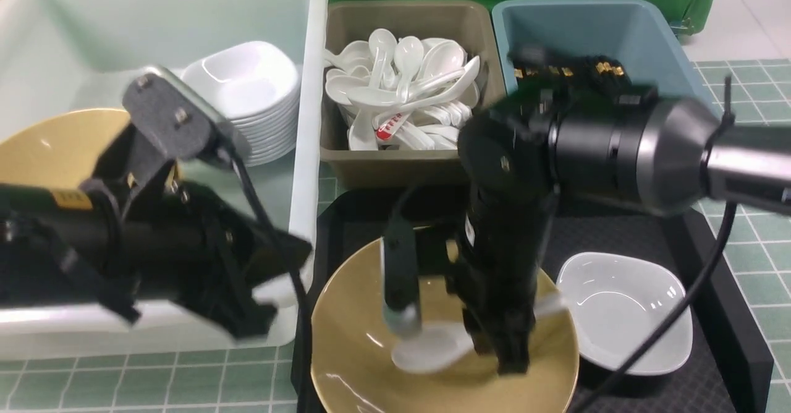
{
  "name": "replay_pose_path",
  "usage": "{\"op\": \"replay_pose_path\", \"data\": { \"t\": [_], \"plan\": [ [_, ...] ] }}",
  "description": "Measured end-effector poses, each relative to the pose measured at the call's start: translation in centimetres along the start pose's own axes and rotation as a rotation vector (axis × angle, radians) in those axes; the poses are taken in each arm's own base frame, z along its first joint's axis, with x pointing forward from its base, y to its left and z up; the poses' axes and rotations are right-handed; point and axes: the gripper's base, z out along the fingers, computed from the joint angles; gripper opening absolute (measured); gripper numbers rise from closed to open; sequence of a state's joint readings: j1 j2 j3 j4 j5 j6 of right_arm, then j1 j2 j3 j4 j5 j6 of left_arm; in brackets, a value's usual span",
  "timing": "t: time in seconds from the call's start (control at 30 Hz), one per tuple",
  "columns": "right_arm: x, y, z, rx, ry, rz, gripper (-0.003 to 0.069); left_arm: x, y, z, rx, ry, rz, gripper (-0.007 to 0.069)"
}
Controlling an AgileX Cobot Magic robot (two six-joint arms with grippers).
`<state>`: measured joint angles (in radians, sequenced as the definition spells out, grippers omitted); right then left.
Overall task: On blue table put chopsticks spoon bowls plates into blue grey white boxes.
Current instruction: 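Reach down and grasp the white spoon resting in the bowl with the right gripper, then place the white spoon into the bin of spoons with the right gripper, then grasp the large bowl on the tray by its rim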
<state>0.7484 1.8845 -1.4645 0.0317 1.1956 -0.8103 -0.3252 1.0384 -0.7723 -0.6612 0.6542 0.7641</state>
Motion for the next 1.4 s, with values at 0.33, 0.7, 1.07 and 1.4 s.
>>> {"op": "replay_pose_path", "data": {
  "t": [0.33, 0.7, 1.07, 1.4],
  "plan": [
    [0.6, -6.9, -9.0, 0.399, -0.216, 0.244, 0.0204, -5.4, 5.5, -4.4, -0.250, -0.203, -0.163, -0.0013],
    [2.3, -18.0, -7.2, 0.778, -0.852, 0.699, 0.0245, -4.7, 4.3, -0.4, -0.068, -0.016, -0.157, -0.0013],
    [2.3, -18.2, -9.2, 0.733, -0.785, 0.746, 0.0605, -4.7, 2.3, 4.4, 0.089, 0.182, -0.040, -0.0013],
    [6.0, -12.0, -14.3, 0.478, -0.318, 0.724, 0.0107, -8.7, 1.6, 10.9, 0.121, 0.462, 0.111, 0.0230]
  ]
}}
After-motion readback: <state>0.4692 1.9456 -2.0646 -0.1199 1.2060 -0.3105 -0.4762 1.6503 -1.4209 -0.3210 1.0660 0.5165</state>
